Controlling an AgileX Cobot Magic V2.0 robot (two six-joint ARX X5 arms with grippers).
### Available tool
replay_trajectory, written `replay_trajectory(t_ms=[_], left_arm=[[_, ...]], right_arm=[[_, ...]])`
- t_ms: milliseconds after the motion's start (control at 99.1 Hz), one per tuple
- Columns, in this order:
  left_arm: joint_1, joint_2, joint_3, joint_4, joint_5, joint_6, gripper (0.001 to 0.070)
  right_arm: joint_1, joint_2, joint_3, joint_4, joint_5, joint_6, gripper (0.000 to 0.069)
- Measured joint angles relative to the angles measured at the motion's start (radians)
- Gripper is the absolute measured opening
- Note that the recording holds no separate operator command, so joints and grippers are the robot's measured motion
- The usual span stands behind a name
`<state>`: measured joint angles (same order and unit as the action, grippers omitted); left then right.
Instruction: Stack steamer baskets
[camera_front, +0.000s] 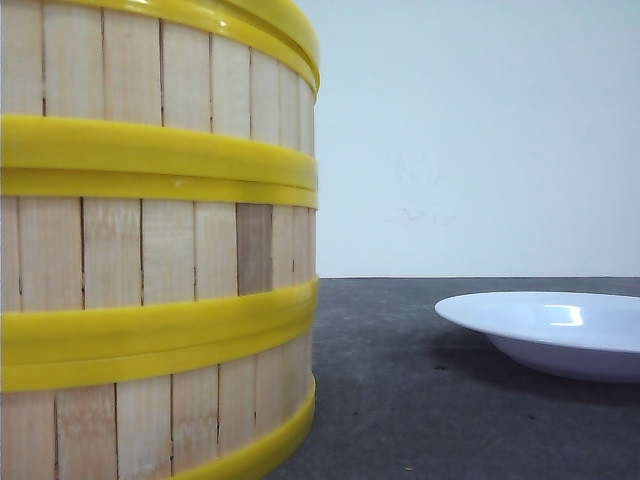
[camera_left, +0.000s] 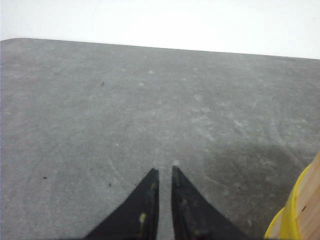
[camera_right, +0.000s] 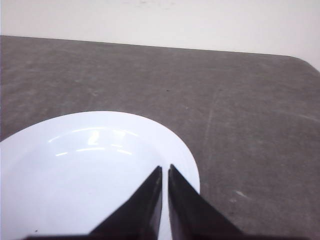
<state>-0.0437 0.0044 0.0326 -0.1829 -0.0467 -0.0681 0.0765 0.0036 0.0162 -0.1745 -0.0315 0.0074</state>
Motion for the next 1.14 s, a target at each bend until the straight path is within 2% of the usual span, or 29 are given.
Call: replay_trajectory(t_ms=[131,1140], left_arm=[[0.000,0.000,0.000,0.000,0.000,0.000,0.0018],[0.000,0.000,0.000,0.000,0.000,0.000,0.0018]], right_arm=[[0.000,0.000,0.000,0.005,-0.053,0.000,0.0016],[0.000,0.000,0.000,0.007,-0.048,0.000,0.0016]])
